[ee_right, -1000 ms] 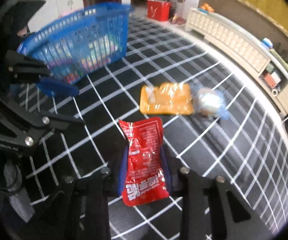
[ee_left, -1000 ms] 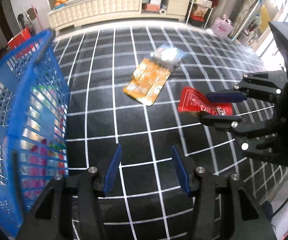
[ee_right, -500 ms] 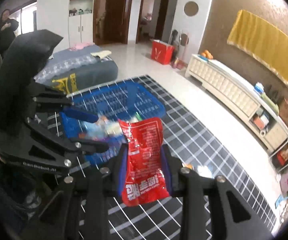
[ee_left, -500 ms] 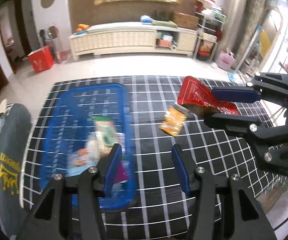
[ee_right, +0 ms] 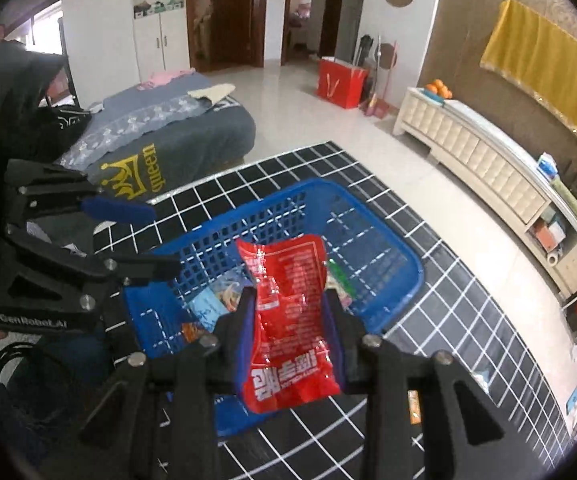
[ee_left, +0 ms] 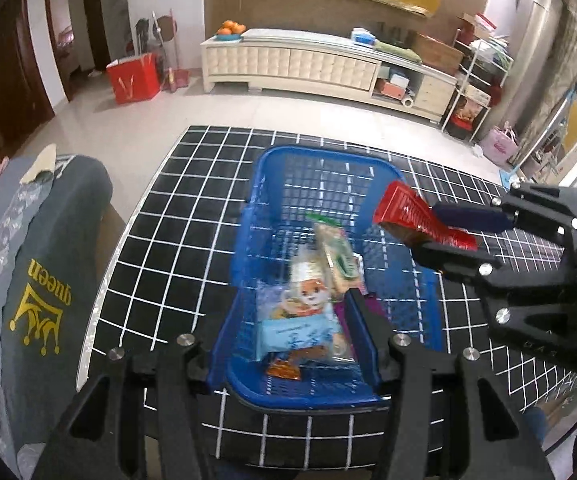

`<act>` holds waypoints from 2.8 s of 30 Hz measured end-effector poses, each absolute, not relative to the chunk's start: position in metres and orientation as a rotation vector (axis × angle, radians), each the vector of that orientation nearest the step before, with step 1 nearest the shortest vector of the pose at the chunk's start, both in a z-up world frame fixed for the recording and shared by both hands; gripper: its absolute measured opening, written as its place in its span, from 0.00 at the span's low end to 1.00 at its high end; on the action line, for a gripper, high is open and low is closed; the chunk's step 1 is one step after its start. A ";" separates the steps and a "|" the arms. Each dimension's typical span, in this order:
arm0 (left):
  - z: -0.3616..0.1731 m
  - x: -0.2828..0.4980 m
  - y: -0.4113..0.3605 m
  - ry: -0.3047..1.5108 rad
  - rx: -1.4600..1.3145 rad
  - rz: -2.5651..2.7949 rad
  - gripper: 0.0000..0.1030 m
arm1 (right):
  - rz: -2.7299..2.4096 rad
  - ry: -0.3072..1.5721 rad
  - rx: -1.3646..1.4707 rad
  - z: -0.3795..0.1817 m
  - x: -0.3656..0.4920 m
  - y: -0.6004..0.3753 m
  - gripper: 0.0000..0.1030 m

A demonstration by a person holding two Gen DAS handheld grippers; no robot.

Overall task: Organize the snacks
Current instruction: 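Carry the red pack to the basket with the right tool and release it, then move both tools back over the orange pack and clear pouch, then grasp the orange pack with the left tool and lift it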

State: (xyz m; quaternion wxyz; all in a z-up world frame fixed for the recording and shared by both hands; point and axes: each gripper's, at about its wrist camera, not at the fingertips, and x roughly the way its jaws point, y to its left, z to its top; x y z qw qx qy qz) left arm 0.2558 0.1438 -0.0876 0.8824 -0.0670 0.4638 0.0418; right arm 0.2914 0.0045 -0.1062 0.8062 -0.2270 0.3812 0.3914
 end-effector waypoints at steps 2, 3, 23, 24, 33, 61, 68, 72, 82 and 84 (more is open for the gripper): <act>-0.092 0.259 0.154 0.977 -0.162 0.083 0.48 | 0.837 0.831 -0.494 -0.111 0.295 0.012 0.36; -0.094 0.259 0.158 0.982 -0.169 0.082 0.48 | 0.838 0.840 -0.498 -0.114 0.296 0.016 0.36; -0.069 0.228 0.152 0.973 -0.154 0.035 0.48 | 0.693 0.828 -0.464 -0.093 0.252 0.001 0.84; -0.065 0.226 0.145 0.967 -0.146 0.025 0.48 | 0.688 0.824 -0.446 -0.088 0.248 -0.010 0.84; -0.042 0.237 0.062 0.932 -0.087 -0.094 0.60 | 0.521 0.805 -0.288 -0.064 0.235 -0.122 0.92; -0.203 0.415 -0.118 1.185 0.036 -0.132 0.66 | 0.194 0.970 -0.044 -0.168 0.324 -0.319 0.93; -0.251 0.450 -0.140 1.232 0.217 -0.229 0.66 | 0.265 1.004 -0.016 -0.202 0.340 -0.319 0.93; -0.260 0.462 -0.144 1.217 0.284 -0.219 0.85 | 0.301 1.013 0.015 -0.211 0.348 -0.329 0.93; -0.276 0.492 -0.116 1.268 0.226 -0.194 0.88 | 0.336 1.015 0.025 -0.223 0.360 -0.338 0.93; -0.276 0.493 -0.118 1.276 0.223 -0.227 0.88 | 0.340 1.017 0.025 -0.225 0.360 -0.339 0.93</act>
